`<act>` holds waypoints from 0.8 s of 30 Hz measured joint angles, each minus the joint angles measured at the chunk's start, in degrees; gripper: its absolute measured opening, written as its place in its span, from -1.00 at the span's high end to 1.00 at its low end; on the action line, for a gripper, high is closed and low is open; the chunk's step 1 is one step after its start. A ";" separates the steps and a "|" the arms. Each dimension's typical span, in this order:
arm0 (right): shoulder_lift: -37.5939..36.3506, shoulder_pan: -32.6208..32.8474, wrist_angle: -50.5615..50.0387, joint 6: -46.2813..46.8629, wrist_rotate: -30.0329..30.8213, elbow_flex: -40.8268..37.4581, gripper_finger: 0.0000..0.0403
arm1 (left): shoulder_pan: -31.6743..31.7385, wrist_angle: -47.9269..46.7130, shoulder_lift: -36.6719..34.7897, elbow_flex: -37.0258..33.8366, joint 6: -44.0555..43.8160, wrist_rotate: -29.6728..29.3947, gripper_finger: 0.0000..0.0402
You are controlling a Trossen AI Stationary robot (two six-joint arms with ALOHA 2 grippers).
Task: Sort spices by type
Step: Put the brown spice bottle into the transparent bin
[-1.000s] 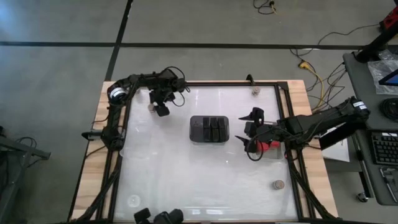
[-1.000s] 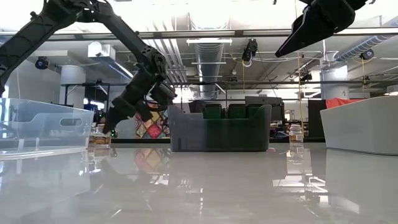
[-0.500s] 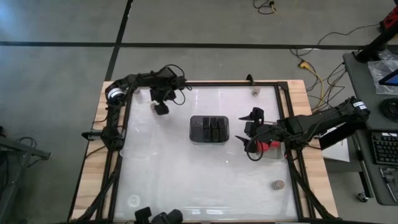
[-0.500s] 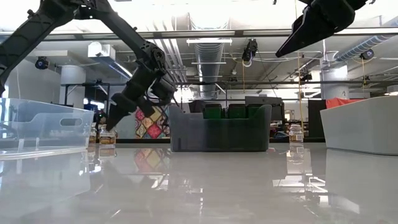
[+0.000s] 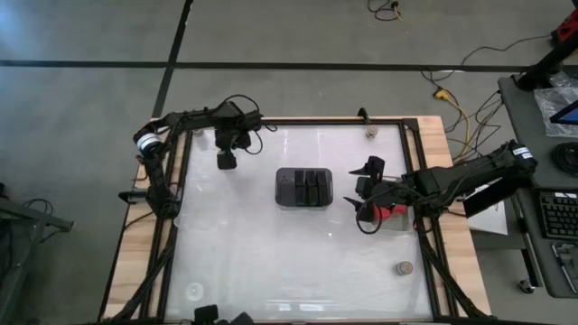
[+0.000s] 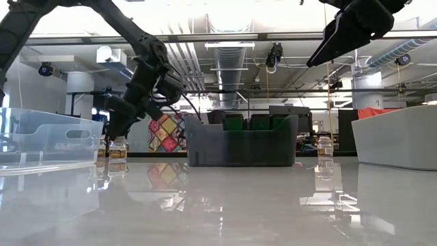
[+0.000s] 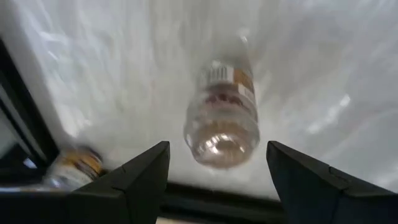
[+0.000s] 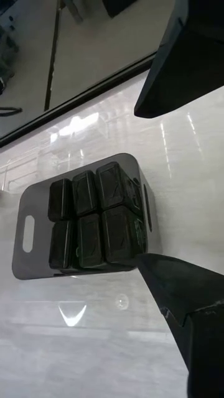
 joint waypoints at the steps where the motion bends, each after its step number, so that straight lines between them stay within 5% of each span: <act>1: -0.01 0.00 0.00 0.00 0.00 0.00 -0.82 | -0.01 2.12 -1.05 -1.09 1.34 0.00 -0.25; 13: 0.00 0.00 0.21 1.49 0.00 0.00 -0.82 | 0.12 9.75 -7.86 -9.43 15.99 0.56 -0.25; 24: -0.01 0.00 0.46 1.29 0.04 0.00 -0.82 | 0.12 13.47 -6.98 -11.00 17.82 0.59 -0.25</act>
